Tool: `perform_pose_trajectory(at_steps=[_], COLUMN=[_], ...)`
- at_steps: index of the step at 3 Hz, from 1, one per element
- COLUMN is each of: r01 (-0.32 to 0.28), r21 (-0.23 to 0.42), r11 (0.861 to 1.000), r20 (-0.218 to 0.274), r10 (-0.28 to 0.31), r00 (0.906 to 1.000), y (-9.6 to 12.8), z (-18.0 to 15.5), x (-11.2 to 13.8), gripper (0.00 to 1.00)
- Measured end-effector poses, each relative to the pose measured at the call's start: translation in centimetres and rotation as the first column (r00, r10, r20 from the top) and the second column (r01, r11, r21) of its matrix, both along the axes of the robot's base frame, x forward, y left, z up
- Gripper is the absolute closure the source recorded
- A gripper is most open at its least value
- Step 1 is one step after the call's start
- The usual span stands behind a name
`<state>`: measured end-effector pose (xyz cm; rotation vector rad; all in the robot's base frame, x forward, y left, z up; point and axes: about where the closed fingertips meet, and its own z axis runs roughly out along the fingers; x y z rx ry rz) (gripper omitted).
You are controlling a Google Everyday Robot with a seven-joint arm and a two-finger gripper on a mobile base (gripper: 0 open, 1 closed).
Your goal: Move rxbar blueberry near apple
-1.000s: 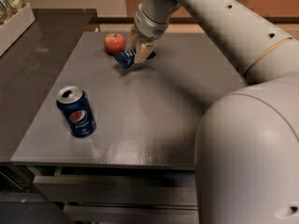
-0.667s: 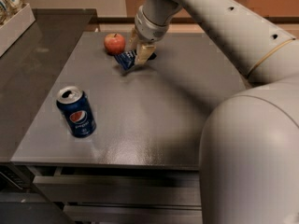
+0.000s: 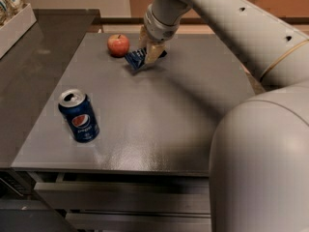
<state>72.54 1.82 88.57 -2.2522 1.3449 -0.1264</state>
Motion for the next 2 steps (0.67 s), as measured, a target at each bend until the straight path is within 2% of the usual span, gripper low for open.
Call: perform_pose_trajectory(at_steps=[2], r01=[-0.010], r21=[-0.025], r11=[1.000], r20=[0.029], r10=[0.011], r00=[0.9995], y=[-0.7], z=[-0.6], x=[2.4], gripper=[1.00])
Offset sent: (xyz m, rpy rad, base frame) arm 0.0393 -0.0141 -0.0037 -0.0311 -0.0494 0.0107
